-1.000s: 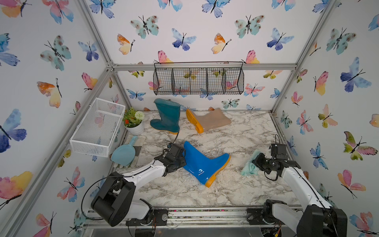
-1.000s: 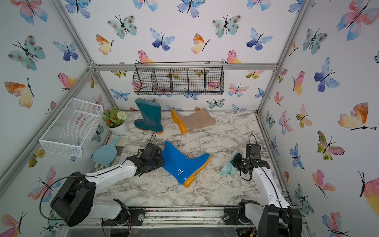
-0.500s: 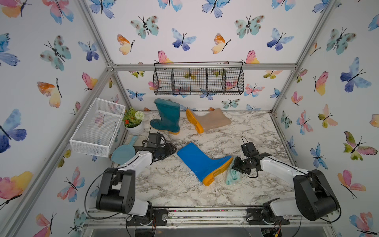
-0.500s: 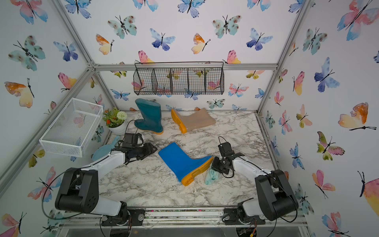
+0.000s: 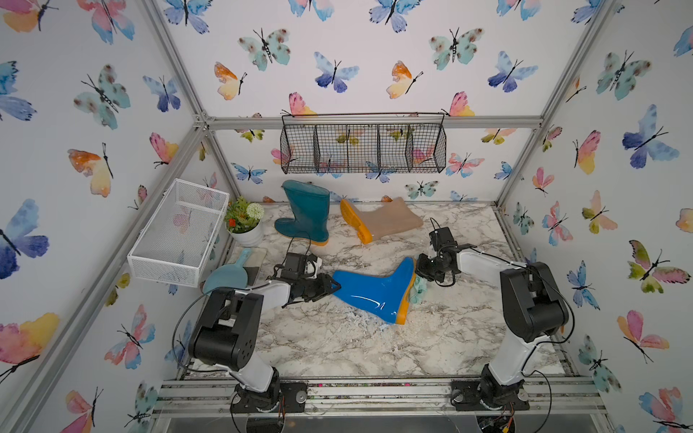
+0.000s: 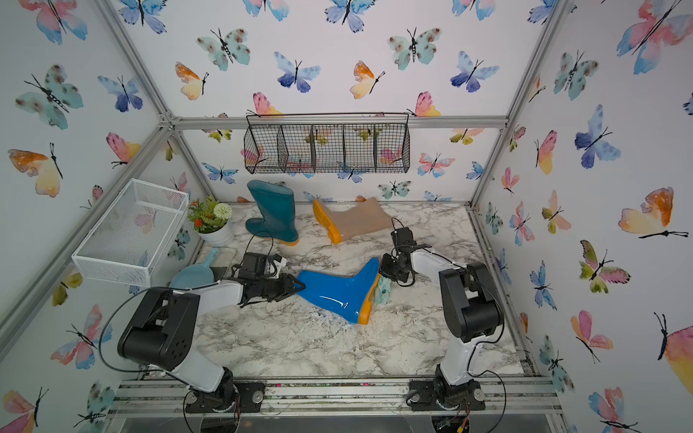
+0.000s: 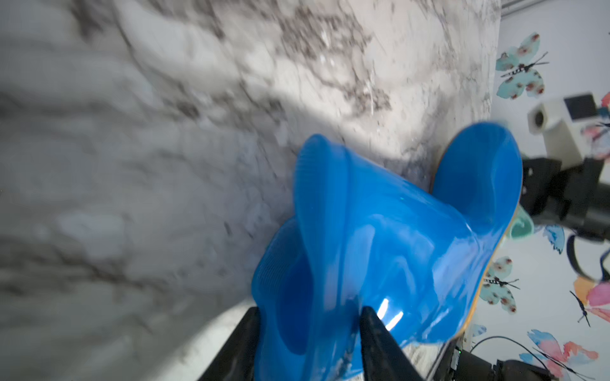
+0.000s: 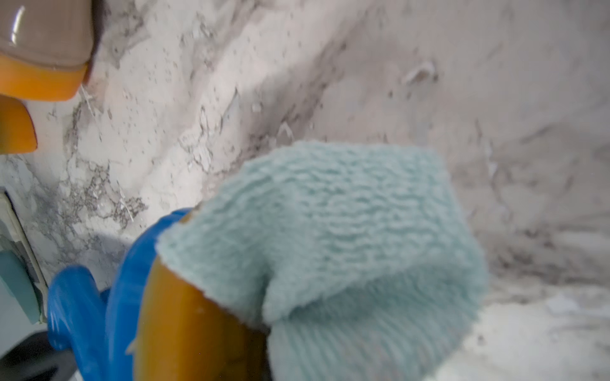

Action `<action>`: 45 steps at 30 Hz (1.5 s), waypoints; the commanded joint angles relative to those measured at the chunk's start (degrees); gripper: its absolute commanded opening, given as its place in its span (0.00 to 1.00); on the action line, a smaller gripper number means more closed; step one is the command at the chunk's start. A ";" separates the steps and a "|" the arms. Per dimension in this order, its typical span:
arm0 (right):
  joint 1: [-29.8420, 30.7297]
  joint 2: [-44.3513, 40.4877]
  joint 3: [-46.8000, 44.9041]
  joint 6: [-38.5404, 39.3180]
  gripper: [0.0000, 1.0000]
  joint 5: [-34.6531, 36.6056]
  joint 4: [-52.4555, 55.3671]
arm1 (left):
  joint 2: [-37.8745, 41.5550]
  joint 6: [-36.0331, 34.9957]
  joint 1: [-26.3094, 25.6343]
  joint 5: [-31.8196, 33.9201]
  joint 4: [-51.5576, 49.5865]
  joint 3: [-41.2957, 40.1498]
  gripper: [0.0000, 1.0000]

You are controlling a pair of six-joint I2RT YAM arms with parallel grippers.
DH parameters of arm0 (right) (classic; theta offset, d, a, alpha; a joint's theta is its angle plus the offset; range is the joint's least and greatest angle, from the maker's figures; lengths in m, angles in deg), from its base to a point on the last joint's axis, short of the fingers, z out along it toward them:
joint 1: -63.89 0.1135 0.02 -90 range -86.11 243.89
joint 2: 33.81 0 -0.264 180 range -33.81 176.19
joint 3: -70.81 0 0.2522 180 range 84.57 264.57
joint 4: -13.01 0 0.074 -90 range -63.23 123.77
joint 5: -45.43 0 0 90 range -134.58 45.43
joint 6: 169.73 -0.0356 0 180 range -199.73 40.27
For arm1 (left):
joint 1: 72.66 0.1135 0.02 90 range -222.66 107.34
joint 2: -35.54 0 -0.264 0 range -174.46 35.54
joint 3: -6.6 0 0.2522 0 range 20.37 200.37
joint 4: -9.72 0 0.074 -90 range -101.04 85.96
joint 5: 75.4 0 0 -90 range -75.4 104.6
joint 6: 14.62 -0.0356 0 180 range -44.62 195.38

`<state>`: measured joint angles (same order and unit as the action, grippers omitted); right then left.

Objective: Wipe the rubber boots with a cloth
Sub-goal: Adjust the rubber boot at the center of the board, then wipe the dirt off the rubber boot.

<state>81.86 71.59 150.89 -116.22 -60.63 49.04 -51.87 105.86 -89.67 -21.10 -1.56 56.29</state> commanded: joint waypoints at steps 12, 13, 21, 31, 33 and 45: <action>-1.19 -3.19 -2.41 5.07 0.02 -4.51 2.90 | 28.45 9.23 4.70 0.70 -5.33 -14.14 0.58; -1.15 -4.18 -3.64 4.62 0.02 -4.53 2.61 | 26.79 9.20 6.58 -2.48 -3.29 -14.39 0.56; -1.17 -13.73 -3.13 5.81 0.02 5.36 9.10 | 10.61 12.84 4.38 -14.36 12.82 -12.88 0.40; 10.58 -14.03 3.16 -1.52 0.02 7.02 8.82 | 2.93 21.36 -4.52 -14.09 27.39 -14.51 0.32; 15.68 -11.36 5.72 -2.88 0.02 7.48 8.53 | 4.40 18.88 -4.51 -13.33 22.96 -12.95 0.22; 26.69 3.96 20.48 -2.32 0.02 9.01 12.19 | 4.70 20.96 -4.48 -9.80 23.49 -15.13 0.56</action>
<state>108.59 75.61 168.82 -118.97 -53.81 58.19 -46.08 124.02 -94.05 -31.94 18.09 43.57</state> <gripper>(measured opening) 0.115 0.557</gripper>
